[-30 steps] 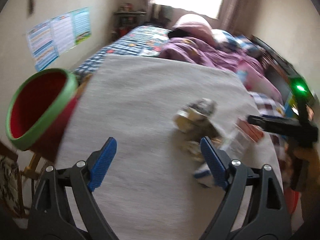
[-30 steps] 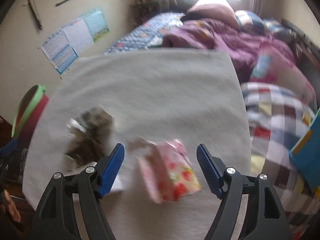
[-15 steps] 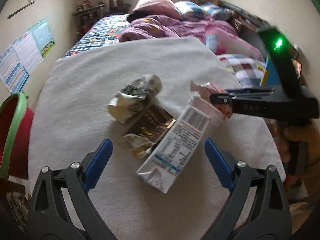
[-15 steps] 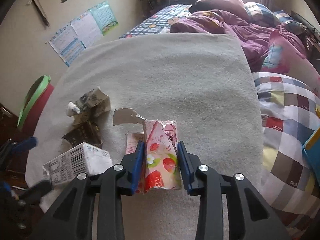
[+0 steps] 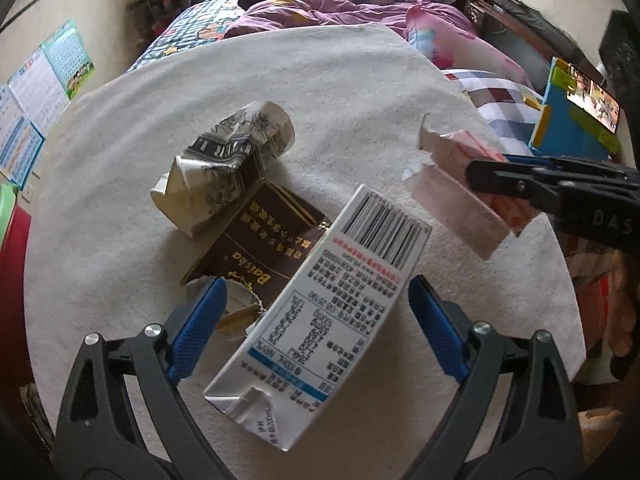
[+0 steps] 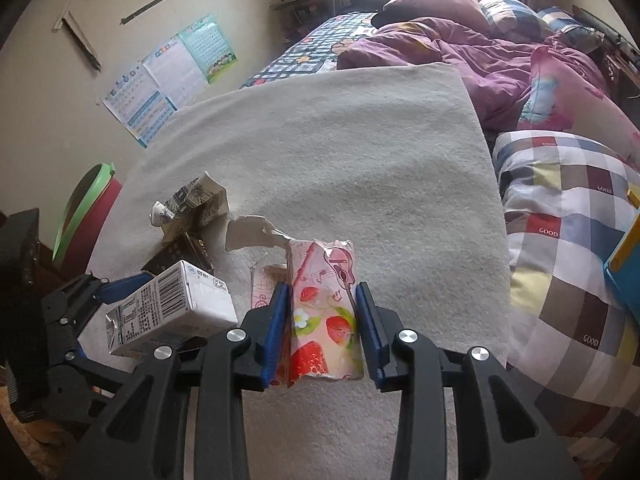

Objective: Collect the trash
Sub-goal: 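Grasp the white milk carton with the left tool while the right tool holds the wrapper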

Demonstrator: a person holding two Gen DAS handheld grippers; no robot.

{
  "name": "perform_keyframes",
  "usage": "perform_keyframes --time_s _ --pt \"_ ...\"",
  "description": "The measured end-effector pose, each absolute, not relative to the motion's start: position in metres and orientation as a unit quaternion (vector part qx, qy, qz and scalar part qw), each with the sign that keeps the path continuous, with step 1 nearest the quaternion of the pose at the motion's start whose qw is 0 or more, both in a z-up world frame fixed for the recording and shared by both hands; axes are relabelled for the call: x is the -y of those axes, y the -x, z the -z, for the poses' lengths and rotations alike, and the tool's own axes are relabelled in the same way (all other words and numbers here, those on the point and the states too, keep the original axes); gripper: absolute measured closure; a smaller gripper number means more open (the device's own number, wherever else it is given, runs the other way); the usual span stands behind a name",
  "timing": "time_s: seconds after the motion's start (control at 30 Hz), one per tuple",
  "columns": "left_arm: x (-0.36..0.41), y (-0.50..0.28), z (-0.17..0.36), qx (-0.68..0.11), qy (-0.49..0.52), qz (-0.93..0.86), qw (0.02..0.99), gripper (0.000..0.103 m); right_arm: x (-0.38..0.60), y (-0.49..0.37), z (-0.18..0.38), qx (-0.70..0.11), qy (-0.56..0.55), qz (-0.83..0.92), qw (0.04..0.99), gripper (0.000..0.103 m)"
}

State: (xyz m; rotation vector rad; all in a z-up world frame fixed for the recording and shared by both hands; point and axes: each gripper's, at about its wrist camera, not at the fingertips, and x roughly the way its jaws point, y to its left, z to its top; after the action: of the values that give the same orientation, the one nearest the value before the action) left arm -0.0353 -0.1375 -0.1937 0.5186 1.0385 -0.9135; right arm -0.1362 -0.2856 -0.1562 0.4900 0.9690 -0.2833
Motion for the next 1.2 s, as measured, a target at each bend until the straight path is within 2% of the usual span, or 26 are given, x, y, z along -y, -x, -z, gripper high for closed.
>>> perform_keyframes --time_s 0.07,0.13,0.47,0.8,0.9,1.2 --pt "0.136 0.034 0.193 -0.476 -0.230 0.413 0.742 0.023 0.286 0.136 0.156 -0.459 -0.233 0.135 0.847 0.069" --pt "0.133 0.033 0.191 -0.479 -0.222 0.412 0.743 0.025 0.286 0.135 0.156 -0.458 -0.233 0.134 0.847 0.069" --pt "0.120 0.035 0.173 -0.469 -0.198 0.400 0.762 0.055 0.277 0.131 0.155 -0.457 -0.228 0.129 0.850 0.069" --pt "0.105 0.034 0.146 -0.445 -0.165 0.399 0.785 0.059 0.270 0.128 0.148 -0.449 -0.222 0.130 0.856 0.069" --pt "0.100 0.031 0.138 -0.437 -0.153 0.394 0.794 0.065 0.267 0.126 0.143 -0.445 -0.218 0.131 0.859 0.069" --pt "0.088 0.020 0.137 -0.438 -0.138 0.386 0.800 0.064 0.258 0.122 0.138 -0.442 -0.210 0.128 0.862 0.069"
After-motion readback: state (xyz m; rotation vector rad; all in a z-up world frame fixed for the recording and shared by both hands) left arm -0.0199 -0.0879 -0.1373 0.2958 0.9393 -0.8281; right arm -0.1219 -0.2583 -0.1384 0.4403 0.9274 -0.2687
